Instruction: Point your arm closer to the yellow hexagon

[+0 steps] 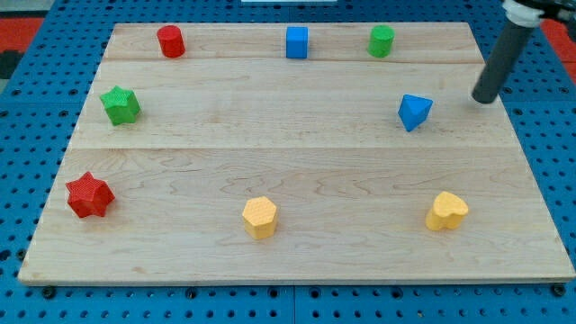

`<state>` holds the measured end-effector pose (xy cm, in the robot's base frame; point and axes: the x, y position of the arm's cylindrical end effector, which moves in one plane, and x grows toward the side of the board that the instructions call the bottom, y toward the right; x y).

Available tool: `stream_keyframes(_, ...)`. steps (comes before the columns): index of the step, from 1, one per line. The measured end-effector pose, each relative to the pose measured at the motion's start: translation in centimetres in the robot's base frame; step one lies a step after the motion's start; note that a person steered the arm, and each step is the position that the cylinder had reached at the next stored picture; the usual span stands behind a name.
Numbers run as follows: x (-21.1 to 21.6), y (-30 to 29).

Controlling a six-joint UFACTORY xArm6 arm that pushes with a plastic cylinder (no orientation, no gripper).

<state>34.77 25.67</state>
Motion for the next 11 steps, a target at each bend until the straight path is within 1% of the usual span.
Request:
stream_keyframes(1,-0.8,-2.5)
stream_keyframes(3,-1.4,-2.4)
stream_keyframes(4,1.7,0.2)
stream_keyframes(5,3.9,2.1)
stream_keyframes(6,7.4,4.2)
stream_keyframes(7,13.7,4.3)
stream_keyframes(8,21.6,3.8)
stream_keyframes(9,26.8,-0.2)
stream_keyframes(10,27.1,-13.1)
stream_keyframes(11,27.1,-23.4)
